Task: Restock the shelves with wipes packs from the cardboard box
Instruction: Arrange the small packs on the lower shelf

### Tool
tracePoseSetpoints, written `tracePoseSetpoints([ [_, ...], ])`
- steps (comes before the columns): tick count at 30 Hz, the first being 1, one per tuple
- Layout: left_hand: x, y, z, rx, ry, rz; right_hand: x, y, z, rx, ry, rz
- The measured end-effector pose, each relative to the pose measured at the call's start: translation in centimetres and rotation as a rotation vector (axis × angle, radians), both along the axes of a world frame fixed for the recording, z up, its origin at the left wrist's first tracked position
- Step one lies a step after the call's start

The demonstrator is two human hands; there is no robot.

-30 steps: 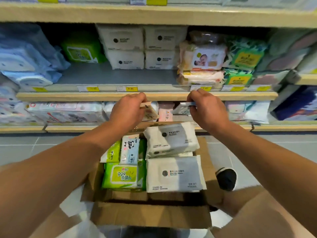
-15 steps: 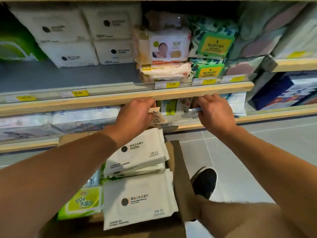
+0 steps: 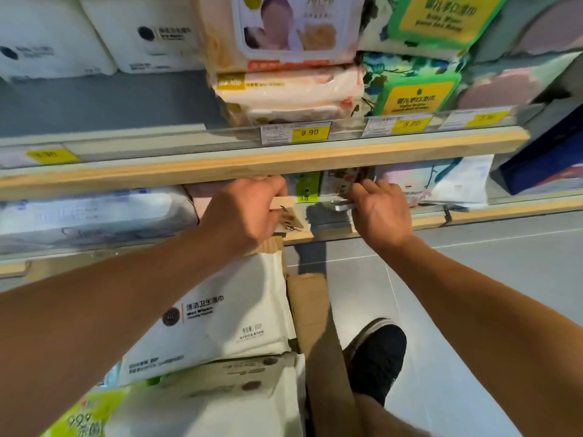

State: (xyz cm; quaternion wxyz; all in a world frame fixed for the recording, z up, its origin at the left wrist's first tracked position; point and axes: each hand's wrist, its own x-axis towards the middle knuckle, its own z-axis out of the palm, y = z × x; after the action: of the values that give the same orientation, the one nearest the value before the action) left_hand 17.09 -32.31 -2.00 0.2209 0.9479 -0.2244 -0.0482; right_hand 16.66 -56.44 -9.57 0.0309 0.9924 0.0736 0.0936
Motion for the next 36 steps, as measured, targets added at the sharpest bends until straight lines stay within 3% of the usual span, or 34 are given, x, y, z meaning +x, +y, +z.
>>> tracePoseSetpoints([
  [7, 1.4, 0.3, -2.5, -0.072, -0.029, 0.003, 1.0, 0.3, -2.7, 0.025, -0.004, -0.059],
  [18, 0.7, 0.1, -3.4, 0.077, 0.026, 0.088, 1.8, 0.1, -3.0, -0.035, -0.038, -0.111],
  [24, 0.4, -0.5, -3.0, 0.129, 0.045, 0.125, 2.1, 0.5, -3.1, 0.068, -0.003, -0.128],
  [29, 0.3, -0.7, -3.0, 0.127, 0.010, 0.106, 1.1, 0.6, -3.5, 0.137, 0.201, -0.082],
  [36, 0.8, -1.6, -3.8, 0.146, -0.221, -0.009, 1.4, 0.7, -3.3, 0.204, 0.405, -0.099],
])
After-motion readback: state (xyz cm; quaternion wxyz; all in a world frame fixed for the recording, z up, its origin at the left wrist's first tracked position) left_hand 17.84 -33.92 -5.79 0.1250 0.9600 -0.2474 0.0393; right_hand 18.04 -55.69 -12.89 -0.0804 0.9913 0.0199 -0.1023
